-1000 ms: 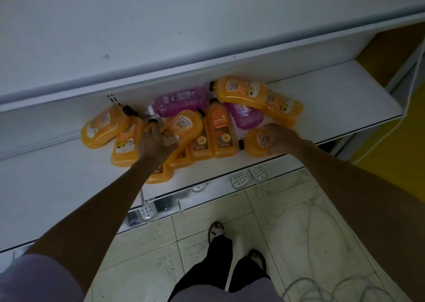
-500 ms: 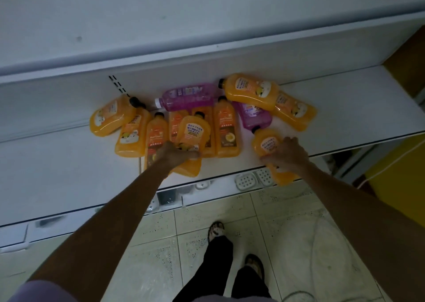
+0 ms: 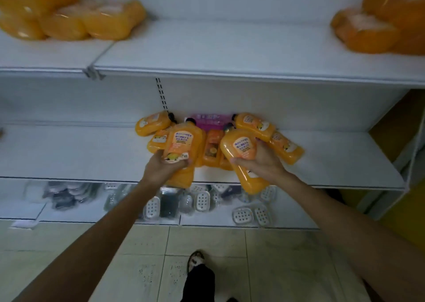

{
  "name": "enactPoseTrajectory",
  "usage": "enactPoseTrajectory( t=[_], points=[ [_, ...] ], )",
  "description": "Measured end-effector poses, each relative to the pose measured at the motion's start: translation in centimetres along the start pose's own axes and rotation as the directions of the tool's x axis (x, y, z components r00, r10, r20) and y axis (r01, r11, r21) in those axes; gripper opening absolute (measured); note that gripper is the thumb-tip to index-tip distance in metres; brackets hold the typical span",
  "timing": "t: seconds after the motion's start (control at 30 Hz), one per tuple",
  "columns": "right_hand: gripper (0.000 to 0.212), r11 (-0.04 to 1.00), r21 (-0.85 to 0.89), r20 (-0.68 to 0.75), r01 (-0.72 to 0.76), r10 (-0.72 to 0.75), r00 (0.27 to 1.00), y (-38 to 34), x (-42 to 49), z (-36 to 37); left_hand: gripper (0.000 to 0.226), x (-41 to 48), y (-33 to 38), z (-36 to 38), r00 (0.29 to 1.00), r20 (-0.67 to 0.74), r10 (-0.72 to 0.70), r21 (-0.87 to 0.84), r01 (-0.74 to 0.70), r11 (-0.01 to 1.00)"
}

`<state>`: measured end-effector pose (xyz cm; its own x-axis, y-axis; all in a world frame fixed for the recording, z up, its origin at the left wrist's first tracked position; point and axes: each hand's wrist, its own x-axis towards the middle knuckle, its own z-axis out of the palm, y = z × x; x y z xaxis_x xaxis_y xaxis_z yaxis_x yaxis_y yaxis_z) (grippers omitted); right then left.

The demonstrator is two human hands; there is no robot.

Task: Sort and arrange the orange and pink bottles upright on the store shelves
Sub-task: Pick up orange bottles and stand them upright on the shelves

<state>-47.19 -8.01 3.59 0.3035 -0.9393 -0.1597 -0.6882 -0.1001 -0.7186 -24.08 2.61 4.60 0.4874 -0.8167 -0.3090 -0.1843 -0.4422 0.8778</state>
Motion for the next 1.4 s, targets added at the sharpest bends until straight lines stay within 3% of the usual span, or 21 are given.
enactPoseTrajectory(
  t=[0.23, 0.43, 0.53, 0.63, 0.77, 0.83, 0.93, 1.1, 1.2, 1.33, 1.4],
  points=[
    [0.105, 0.954, -0.104, 0.017, 0.282, -0.282, 0.959, -8.7, -3.9, 0.4, 0.068, -7.0, 1.0, -8.0, 0.968, -0.225, 0.113, -0.039, -0.125, 0.991],
    [0.079, 0.831, -0.145, 0.043, 0.537, -0.537, 0.843, -18.2, -6.6, 0.8, 0.065, -9.8, 3.7, -14.2, 0.921, -0.325, 0.213, -0.068, -0.247, 0.967],
    [0.072, 0.792, -0.079, -0.04, 0.605, -0.609, 0.792, -23.3, -6.7, 1.1, 0.059, -10.3, 5.8, -17.5, 0.894, -0.354, 0.273, -0.109, -0.33, 0.938],
    [0.069, 0.763, 0.008, -0.17, 0.647, -0.636, 0.752, -27.9, -6.1, 1.4, 0.074, -10.3, 7.9, -21.1, 0.873, -0.379, 0.307, -0.228, -0.409, 0.884],
    [0.078, 0.78, 0.093, -0.313, 0.619, -0.567, 0.762, -32.3, -4.0, 1.2, 0.09, -8.9, 11.3, -25.3, 0.902, -0.308, 0.303, -0.342, -0.402, 0.85],
    [0.076, 0.806, 0.12, -0.367, 0.58, -0.507, 0.78, -33.6, -2.5, 0.7, 0.109, -7.7, 13.1, -26.9, 0.941, -0.177, 0.288, -0.396, -0.336, 0.855],
    [0.1, 0.841, 0.124, -0.416, 0.526, -0.438, 0.797, -34.1, 0.3, 0.1, 0.136, -5.5, 15.7, -27.8, 0.942, -0.004, 0.337, -0.378, -0.313, 0.871],
    [0.11, 0.913, 0.119, -0.438, 0.39, -0.304, 0.846, -33.4, 5.6, -1.3, 0.118, -0.7, 19.3, -26.2, 0.892, -0.004, 0.453, -0.245, -0.44, 0.864],
    [0.109, 0.951, 0.121, -0.398, 0.286, -0.217, 0.891, -33.5, 9.1, -1.8, 0.108, 2.4, 21.7, -24.8, 0.861, -0.065, 0.505, -0.012, -0.507, 0.862],
    [0.088, 0.968, 0.182, -0.368, 0.173, -0.096, 0.925, -34.0, 13.1, -1.9, 0.103, 6.5, 24.3, -23.2, 0.871, -0.119, 0.477, 0.203, -0.449, 0.87],
    [0.088, 0.968, 0.212, -0.346, 0.132, -0.052, 0.937, -34.4, 14.6, -1.9, 0.099, 8.3, 24.9, -22.6, 0.879, -0.169, 0.446, 0.269, -0.394, 0.879]
  ],
)
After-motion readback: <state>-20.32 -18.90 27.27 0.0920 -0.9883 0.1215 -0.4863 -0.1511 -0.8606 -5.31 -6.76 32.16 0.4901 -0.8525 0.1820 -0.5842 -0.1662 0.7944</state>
